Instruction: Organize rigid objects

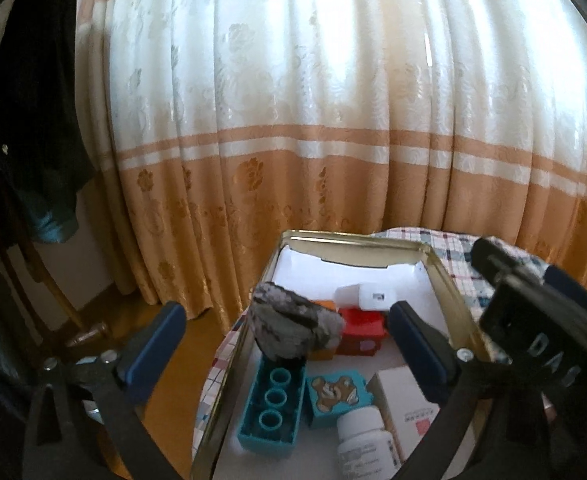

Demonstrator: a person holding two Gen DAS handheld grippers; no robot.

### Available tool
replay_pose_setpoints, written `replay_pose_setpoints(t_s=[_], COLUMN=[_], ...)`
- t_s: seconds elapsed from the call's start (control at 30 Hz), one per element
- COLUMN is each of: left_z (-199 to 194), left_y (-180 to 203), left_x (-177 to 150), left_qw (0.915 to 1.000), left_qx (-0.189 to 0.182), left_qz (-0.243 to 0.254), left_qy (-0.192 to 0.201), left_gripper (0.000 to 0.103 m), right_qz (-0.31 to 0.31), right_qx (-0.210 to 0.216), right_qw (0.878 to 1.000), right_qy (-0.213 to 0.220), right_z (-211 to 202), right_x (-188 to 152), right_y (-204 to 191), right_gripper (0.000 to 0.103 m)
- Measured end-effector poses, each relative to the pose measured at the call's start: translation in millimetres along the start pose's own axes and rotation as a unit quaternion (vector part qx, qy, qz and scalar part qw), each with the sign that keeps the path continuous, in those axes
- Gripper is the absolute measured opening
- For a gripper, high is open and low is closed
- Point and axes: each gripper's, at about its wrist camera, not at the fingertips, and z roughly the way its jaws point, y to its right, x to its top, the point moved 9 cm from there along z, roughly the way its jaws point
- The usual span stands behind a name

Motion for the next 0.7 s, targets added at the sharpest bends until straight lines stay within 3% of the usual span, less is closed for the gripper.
replay_pose_setpoints(t_s=[0.27,0.7], left_z=[-10.6,-31.5], left_y=[7.1,8.9], left_x=[-15.0,-12.4], left_qw=[0.9998,0.9979], left_qx=[0.011,0.014], left_qz=[-0.001,0.0], left_qy=[0.014,0.063], left_gripper=[0.102,0.103], right_qz=[0.001,-0.032], right_qx=[-0.008,-0.032], right_qw=[1.0,0.992], right_qy=[0.014,0.115], right_z=[-17.5,-71.2], right_x=[-12.4,-8.7], right_y=[15.6,15.5], right_gripper=[0.089,0.09])
